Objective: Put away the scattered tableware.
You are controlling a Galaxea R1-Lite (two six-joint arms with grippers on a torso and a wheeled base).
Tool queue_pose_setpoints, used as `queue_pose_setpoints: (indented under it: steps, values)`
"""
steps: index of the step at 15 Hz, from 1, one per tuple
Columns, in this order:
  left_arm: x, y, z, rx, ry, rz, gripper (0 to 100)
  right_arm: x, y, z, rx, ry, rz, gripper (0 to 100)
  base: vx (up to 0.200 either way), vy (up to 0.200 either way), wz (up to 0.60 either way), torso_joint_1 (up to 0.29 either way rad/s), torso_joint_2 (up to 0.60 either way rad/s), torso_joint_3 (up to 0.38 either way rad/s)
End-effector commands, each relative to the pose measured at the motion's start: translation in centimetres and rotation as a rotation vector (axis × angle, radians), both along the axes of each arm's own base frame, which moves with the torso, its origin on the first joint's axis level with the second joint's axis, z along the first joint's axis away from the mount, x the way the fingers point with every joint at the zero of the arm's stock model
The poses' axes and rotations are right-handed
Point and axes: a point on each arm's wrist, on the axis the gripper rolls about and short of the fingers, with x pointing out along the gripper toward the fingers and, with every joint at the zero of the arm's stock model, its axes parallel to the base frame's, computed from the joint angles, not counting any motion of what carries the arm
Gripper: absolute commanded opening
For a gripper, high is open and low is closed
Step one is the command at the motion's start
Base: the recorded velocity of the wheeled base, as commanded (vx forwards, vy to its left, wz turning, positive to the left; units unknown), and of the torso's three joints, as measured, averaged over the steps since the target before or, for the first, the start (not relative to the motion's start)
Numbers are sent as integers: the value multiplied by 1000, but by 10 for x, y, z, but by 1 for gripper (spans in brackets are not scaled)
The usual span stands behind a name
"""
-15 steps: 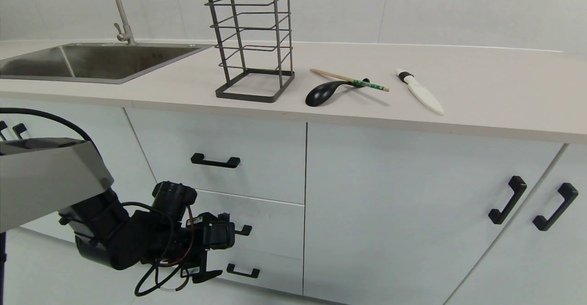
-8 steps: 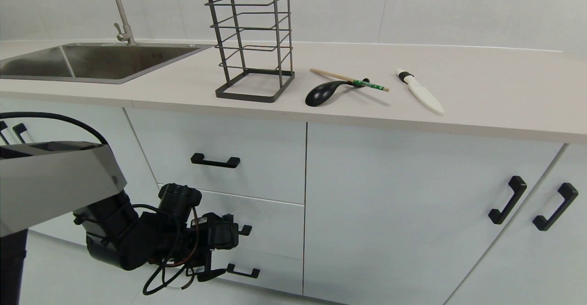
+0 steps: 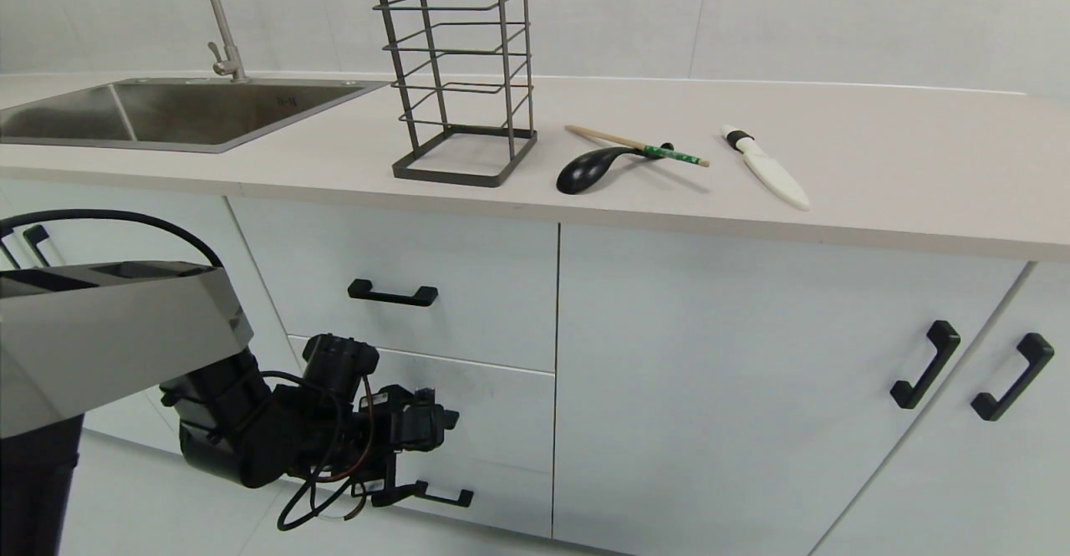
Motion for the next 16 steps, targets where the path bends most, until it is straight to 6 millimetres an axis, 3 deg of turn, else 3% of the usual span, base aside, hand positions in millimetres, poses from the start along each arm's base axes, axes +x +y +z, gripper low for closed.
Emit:
queue_pose_setpoints:
  steps: [1, 10, 16]
  values:
    - [0, -2, -4, 1, 6, -5, 100, 0, 0, 0, -1, 2, 1, 0, 0, 0, 0, 0, 0, 0]
    - [0, -9, -19, 11, 39, -25, 100, 0, 0, 0, -1, 2, 1, 0, 0, 0, 0, 0, 0, 0]
    - [-5, -7, -19, 14, 53, -27, 100, 0, 0, 0, -1, 2, 1, 0, 0, 0, 0, 0, 0, 0]
